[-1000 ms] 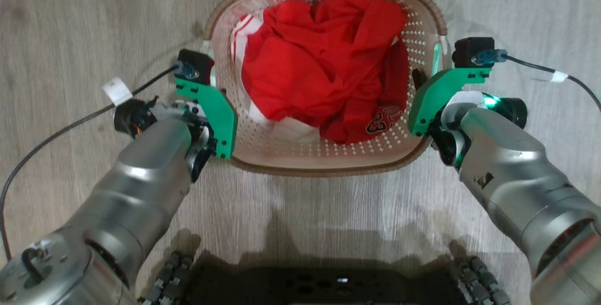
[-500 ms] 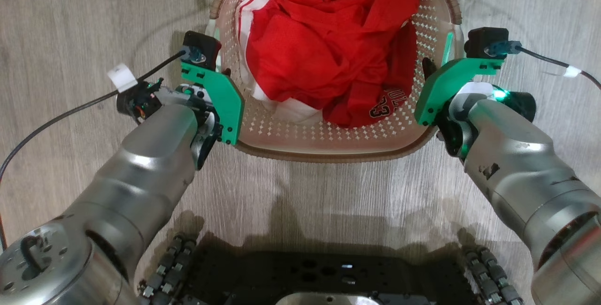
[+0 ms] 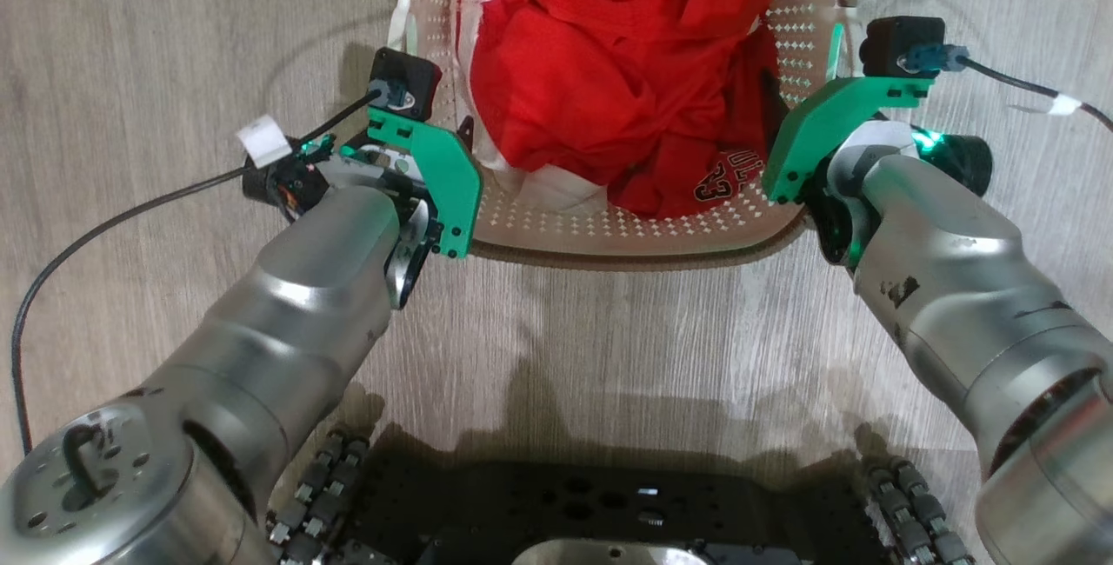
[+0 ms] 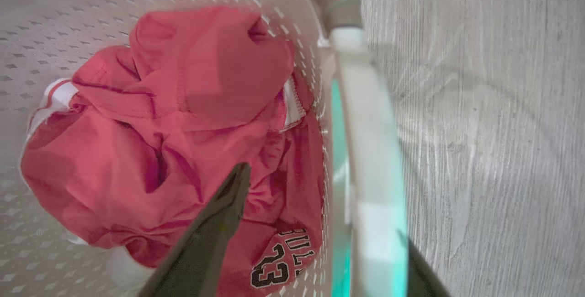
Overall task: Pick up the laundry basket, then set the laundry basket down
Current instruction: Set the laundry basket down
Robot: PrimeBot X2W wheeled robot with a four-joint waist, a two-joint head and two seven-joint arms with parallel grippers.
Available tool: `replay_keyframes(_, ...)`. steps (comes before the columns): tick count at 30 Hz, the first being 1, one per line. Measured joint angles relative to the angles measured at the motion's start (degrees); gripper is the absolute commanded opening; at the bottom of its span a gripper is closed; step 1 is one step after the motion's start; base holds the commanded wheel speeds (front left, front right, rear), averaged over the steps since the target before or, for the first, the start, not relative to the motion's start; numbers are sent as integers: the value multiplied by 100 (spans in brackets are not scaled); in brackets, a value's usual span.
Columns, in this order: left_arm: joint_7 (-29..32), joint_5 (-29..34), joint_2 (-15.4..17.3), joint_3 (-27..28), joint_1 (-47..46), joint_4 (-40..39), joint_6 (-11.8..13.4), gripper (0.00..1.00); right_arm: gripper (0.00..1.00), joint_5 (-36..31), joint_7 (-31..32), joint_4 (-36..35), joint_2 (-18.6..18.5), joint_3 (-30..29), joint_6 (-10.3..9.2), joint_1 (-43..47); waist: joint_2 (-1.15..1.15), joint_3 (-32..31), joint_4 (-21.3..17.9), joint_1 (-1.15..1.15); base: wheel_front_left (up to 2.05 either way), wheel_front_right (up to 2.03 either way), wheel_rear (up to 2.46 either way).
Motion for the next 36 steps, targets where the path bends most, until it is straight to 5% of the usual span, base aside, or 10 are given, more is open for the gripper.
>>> replay_keyframes(19, 45, -125, -3, -148, 227, 56, 148, 100, 100, -196, 152, 182, 23, 247, 0, 116, 0, -567, -3, 0, 0, 0, 0)
replay_keyframes(36, -694, -379, -36, -163, 640, 193, 274, 100, 100, -976, 285, 181, 43, -762, 23, 617, 0, -1653, -57, 0, 0, 0, 0)
